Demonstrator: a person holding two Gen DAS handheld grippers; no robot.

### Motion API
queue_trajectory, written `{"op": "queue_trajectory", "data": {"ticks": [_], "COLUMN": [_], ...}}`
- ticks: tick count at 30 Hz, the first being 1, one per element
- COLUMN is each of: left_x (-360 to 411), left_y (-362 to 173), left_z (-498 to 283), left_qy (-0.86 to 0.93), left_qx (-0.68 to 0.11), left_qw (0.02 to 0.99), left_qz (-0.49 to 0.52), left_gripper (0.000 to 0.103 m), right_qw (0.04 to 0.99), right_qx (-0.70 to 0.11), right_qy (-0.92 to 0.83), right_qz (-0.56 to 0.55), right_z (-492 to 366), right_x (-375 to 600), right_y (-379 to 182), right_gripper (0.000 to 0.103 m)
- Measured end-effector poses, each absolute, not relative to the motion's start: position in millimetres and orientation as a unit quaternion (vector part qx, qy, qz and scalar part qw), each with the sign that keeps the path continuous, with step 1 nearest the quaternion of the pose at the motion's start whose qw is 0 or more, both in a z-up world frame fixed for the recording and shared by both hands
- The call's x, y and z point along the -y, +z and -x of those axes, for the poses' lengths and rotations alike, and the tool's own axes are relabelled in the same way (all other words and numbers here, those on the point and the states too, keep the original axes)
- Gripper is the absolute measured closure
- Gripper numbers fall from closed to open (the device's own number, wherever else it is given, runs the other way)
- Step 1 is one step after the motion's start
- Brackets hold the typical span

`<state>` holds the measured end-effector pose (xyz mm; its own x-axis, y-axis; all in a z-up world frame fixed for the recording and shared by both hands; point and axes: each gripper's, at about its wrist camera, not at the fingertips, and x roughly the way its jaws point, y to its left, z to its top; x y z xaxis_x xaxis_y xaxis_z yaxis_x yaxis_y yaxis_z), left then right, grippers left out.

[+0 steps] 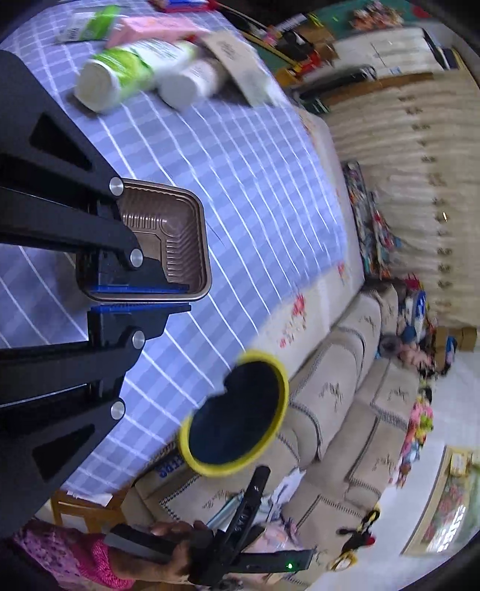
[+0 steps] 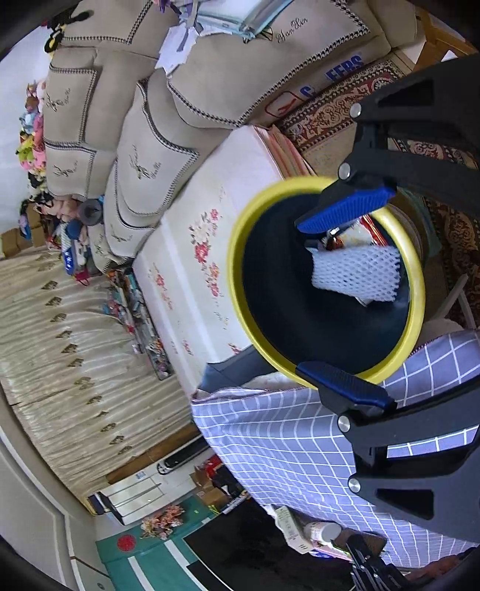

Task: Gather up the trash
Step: 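Carry the brown tray into the bin and open the left gripper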

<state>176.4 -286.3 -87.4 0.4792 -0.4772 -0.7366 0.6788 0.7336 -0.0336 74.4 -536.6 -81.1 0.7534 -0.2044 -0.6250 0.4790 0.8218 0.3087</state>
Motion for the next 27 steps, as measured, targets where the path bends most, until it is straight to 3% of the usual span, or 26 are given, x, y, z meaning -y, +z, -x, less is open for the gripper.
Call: {"op": "queue_trajectory", "data": {"ticks": [8,21,24,26,27], "left_x": [402.7,531.2,536.4,533.3,531.4], "left_y": [-80.5,-139.7,-151.2,-149.4,-148.5], "left_z": [-159.4,-186.8,-198.1,-200.8,-201.8], "left_qy": [-0.44,-0.457,-0.443,-0.433,-0.433], "left_qx": [-0.353,-0.412,-0.43,-0.423,-0.418], "left_qw": [0.807,0.758,0.759,0.769,0.772], "left_qz": [-0.174,-0.216,-0.209,-0.205,-0.203], "left_gripper": [0.098,0.097,0.077,0.044,0.039], "right_qw": [0.907,0.893,0.892,0.891,0.891], "right_qx": [-0.264,-0.257,-0.262,-0.264,-0.265], "right_qy": [-0.237,-0.278,-0.278,-0.277,-0.276], "right_qz": [-0.229,-0.244,-0.244,-0.245,-0.245], "right_z": [-35.7,-1.6,-5.4,-6.1,-6.9], "right_x": [565.6,603.4,605.6,605.3,605.5], "right_y": [-62.9,-67.9,-70.1,-71.8,-72.6], "right_gripper": [0.033,0.03,0.03,0.03,0.03]}}
